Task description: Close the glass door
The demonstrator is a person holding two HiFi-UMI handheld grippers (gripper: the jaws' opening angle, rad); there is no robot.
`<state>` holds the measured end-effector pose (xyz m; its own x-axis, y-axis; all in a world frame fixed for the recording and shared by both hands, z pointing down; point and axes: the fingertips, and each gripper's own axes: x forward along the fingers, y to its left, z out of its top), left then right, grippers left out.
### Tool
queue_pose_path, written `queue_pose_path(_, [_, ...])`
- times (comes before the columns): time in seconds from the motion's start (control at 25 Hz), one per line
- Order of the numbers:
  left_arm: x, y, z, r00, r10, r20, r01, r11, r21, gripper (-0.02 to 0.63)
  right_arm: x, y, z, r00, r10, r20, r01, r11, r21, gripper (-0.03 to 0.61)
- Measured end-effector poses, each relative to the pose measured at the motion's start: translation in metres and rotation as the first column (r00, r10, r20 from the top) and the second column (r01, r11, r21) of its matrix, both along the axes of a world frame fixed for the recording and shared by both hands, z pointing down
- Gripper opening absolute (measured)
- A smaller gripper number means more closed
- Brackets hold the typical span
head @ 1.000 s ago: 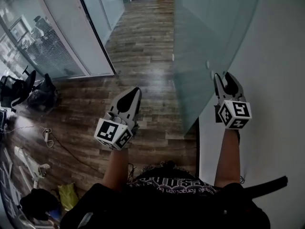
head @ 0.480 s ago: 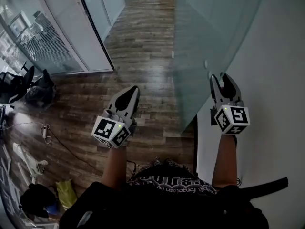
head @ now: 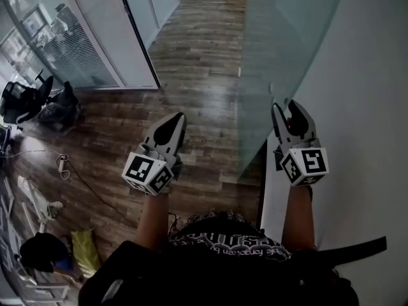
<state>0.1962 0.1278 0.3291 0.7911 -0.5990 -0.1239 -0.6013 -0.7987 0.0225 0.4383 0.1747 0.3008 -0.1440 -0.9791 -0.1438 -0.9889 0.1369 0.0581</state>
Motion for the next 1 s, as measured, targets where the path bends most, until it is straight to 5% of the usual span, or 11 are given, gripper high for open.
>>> queue_pose_path(0.44, [-0.03, -0.004, -0.001, 0.995, -0.094, 0.022, 0.094, 0.996, 0.011, 0.002, -0.047, -0.033, -0.002, 0.986, -0.164, -0.015, 0.165, 0.986, 0.02, 0.16])
queue_pose_path(1.0, [-0.079, -0.001, 0.001, 0.969, -0.242, 0.039, 0.242, 0.97, 0.012, 0.002, -0.091, -0.046, -0.006, 0.894, -0.447, -0.011, 0.447, 0.894, 0.035, 0.16])
